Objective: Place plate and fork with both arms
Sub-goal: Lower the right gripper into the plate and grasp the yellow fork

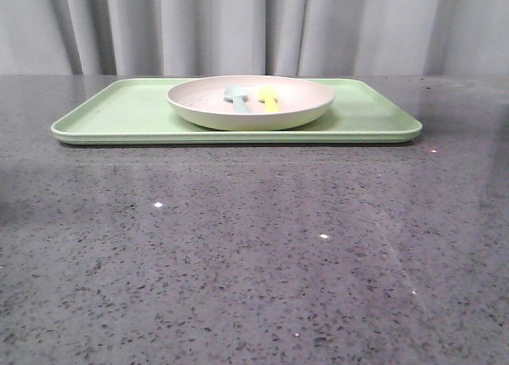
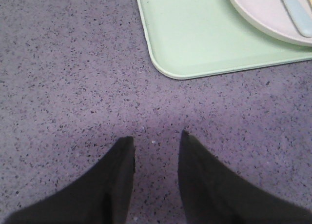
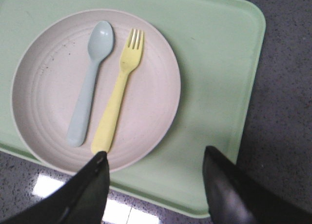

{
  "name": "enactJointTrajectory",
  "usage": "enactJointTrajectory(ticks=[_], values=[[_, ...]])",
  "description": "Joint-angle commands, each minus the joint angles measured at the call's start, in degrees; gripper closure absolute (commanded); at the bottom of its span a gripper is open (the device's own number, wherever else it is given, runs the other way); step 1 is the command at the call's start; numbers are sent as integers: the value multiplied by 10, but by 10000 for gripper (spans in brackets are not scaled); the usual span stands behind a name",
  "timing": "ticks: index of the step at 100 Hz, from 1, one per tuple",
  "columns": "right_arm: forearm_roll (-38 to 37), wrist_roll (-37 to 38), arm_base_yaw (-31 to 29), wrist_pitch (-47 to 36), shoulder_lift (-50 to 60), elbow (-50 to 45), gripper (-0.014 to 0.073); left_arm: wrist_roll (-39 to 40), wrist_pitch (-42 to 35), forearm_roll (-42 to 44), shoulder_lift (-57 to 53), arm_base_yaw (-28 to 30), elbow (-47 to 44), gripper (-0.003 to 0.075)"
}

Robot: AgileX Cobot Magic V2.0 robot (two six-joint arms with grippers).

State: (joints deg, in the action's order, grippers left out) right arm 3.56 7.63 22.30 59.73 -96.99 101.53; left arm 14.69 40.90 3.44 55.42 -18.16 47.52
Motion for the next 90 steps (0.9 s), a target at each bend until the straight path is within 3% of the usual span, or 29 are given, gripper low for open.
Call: enactJointTrajectory(ticks=[1, 34, 90], values=[[1, -5, 1, -6, -12, 57, 157, 7, -38, 3, -27, 2, 4, 491], [1, 1, 24, 38, -127, 169, 157, 7, -29, 3, -42, 2, -4, 491], [23, 40, 40, 41, -202, 173, 158, 7, -29, 3, -42, 2, -4, 491]])
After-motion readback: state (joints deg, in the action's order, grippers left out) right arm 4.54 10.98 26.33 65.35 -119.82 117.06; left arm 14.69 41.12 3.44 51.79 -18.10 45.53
